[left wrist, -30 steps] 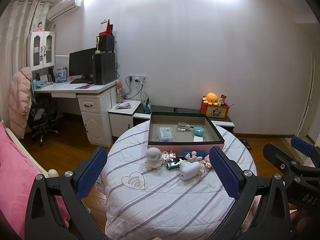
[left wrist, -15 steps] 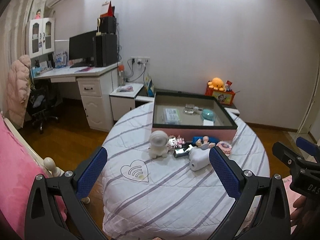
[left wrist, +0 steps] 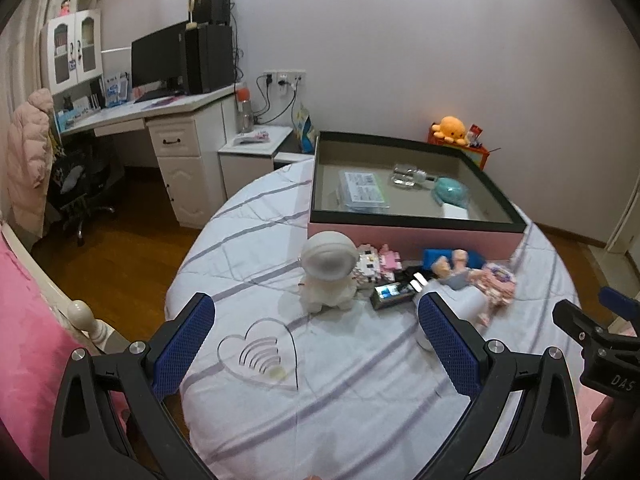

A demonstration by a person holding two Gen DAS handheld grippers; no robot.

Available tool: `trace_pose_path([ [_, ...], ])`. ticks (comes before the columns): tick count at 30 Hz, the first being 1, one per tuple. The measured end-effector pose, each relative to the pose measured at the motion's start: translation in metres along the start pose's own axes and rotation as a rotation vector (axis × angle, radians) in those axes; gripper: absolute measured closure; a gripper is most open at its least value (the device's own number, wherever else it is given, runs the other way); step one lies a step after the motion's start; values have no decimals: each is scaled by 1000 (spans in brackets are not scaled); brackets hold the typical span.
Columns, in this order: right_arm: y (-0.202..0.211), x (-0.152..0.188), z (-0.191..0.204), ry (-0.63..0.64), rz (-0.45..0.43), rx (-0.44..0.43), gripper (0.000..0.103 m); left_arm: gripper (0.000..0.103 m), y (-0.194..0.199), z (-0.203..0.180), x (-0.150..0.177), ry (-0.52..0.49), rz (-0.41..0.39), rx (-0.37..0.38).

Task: Organize rigid objects
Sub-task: 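Grasp the white astronaut figure with the left tool while the right tool grasps the pink block figure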

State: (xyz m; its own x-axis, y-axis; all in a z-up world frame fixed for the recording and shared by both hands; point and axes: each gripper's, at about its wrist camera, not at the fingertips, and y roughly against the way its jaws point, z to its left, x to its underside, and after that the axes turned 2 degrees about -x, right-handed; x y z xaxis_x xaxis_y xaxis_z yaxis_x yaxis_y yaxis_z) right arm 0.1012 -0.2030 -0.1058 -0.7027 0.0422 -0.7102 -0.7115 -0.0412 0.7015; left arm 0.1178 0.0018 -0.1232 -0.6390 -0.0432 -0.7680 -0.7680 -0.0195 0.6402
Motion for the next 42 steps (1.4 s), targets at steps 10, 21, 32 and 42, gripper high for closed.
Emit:
trace_pose_path([
  [10, -72, -17, -20, -27, 93, -7, 0, 0, -67, 2, -10, 8, 58, -25],
  [21, -122, -19, -16, -11, 170, -95, 9, 3, -113, 2, -12, 19, 120, -14],
  [32, -105, -14, 1, 57, 141, -109, 51, 53, -105, 0, -12, 23, 120, 76],
  [42, -62, -25, -10, 21, 75, -137, 51, 54, -65, 6, -23, 6, 59, 74],
])
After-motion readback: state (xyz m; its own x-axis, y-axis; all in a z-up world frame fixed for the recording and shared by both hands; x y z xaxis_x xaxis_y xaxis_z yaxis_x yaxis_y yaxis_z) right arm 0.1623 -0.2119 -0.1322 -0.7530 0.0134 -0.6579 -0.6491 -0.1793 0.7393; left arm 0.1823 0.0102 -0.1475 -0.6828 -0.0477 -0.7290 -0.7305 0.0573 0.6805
